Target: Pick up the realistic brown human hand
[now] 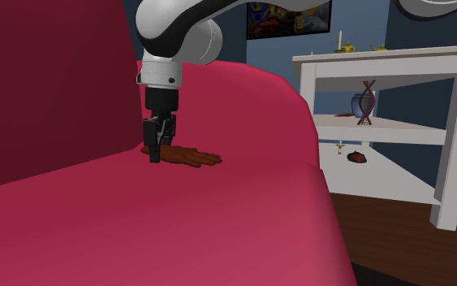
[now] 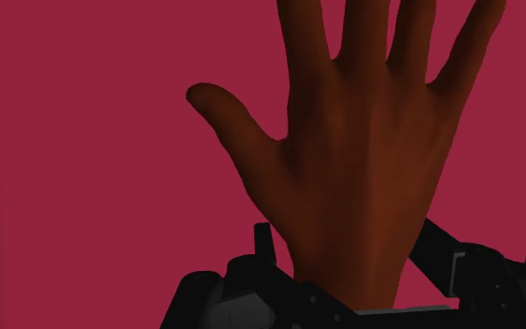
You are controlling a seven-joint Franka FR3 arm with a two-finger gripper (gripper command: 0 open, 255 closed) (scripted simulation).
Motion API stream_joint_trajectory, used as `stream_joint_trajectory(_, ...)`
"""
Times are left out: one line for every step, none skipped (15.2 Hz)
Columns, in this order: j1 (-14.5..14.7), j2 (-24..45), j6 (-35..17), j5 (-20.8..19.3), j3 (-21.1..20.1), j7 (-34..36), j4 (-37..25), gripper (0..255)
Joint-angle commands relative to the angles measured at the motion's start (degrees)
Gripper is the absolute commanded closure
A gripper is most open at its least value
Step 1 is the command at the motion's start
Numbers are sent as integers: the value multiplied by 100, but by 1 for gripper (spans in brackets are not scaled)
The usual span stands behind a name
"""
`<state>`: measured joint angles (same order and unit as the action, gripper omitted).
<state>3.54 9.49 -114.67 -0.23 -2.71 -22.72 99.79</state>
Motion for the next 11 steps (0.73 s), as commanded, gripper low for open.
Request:
stream_joint_trajectory(1, -22, 137, 1, -1, 1, -114, 255)
stream_joint_trajectory(1, -31, 211, 1, -1, 1, -179, 255)
stream_joint_trajectory(1, -39, 285, 2, -1, 1, -245, 255)
stream_joint_trajectory(1, -46, 360, 2, -1, 1, -314, 255)
stream_joint_trajectory(1, -51, 436, 3, -2, 1, -383, 255)
stream_joint_trajectory(1, -55, 511, 3, -2, 1, -455, 255)
stream_joint_trajectory(2, -58, 588, 3, -2, 1, -528, 255)
stream_joint_trajectory(2, -60, 664, 3, -2, 1, -603, 255)
stream_joint_trajectory(2, -60, 741, 3, -2, 1, -680, 255)
stream_joint_trajectory(2, -59, 818, 3, -2, 1, -758, 255)
stream_joint_trajectory(3, -56, 896, 3, -2, 1, -839, 255)
